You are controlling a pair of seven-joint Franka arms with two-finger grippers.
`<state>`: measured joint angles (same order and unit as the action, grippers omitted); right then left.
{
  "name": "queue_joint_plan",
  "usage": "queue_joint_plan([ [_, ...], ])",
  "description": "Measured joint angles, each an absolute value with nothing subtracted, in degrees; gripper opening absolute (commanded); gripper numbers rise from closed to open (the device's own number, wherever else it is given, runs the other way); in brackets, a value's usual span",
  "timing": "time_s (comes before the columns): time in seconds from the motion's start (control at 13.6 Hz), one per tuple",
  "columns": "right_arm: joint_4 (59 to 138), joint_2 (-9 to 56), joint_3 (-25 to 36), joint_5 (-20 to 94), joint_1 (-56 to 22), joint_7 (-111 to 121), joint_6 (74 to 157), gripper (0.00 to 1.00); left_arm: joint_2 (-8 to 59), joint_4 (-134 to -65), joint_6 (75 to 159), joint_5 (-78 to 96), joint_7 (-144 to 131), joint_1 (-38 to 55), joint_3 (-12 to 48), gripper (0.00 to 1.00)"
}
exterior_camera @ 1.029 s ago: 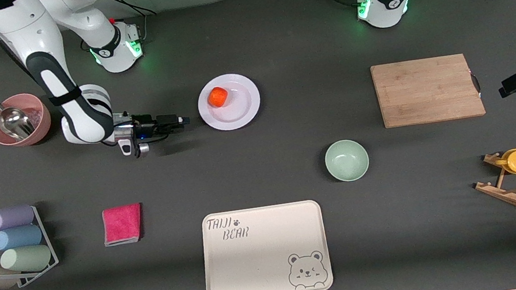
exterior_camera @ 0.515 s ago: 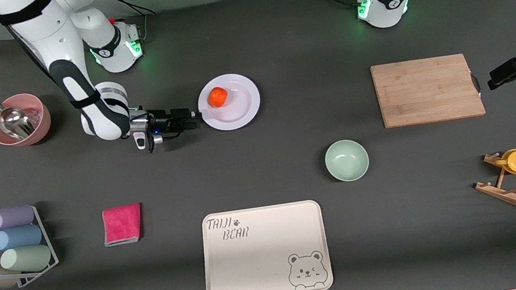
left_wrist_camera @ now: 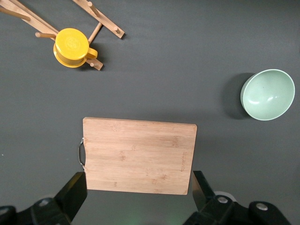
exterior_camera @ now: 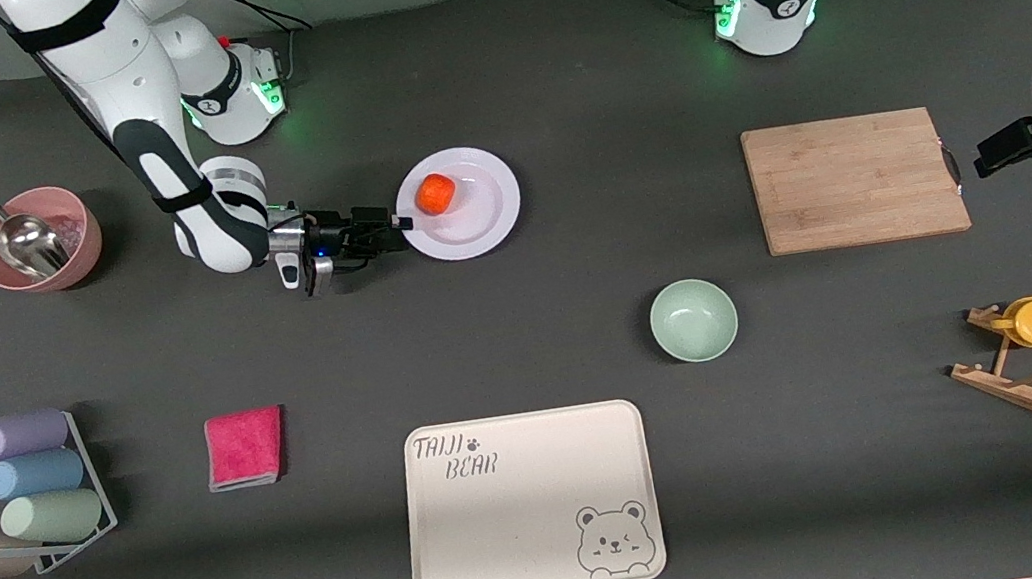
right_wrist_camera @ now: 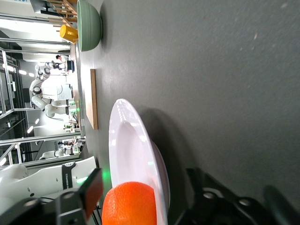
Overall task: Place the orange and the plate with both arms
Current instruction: 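Grasp the rim of the white plate with the right gripper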
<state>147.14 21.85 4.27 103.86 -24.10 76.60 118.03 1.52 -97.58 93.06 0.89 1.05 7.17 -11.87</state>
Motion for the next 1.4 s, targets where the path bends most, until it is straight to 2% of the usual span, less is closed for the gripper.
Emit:
queue_joint_plan([
  [0.15,147.7,21.9,4.2,106.7,-26.3,78.2,118.0,0.65,1.4,-97.6,93.0,0.9,1.0,7.2,-11.9,1.0],
  [0.22,148.0,22.0,4.2,107.8,-27.4,79.1,118.0,0.58,1.4,-97.7,92.9,0.9,1.1,7.2,-11.8,1.0],
  [0.29,148.3,22.0,4.2,108.7,-28.1,80.1,118.1,0.48,1.4,-97.8,92.7,0.9,1.1,7.2,-11.8,1.0],
  [0.51,148.6,22.3,4.2,109.2,-28.4,82.1,118.0,0.06,1.4,-97.8,92.5,0.9,1.1,7.3,-11.8,1.0],
  [0.59,148.6,22.4,4.2,109.2,-28.4,82.3,118.0,0.0,1.4,-97.8,92.5,0.8,1.1,7.3,-11.8,1.0],
  [1.4,148.4,23.1,4.4,109.3,-28.0,82.7,116.8,0.0,1.4,-98.6,92.9,0.8,1.3,7.4,-11.7,1.0],
])
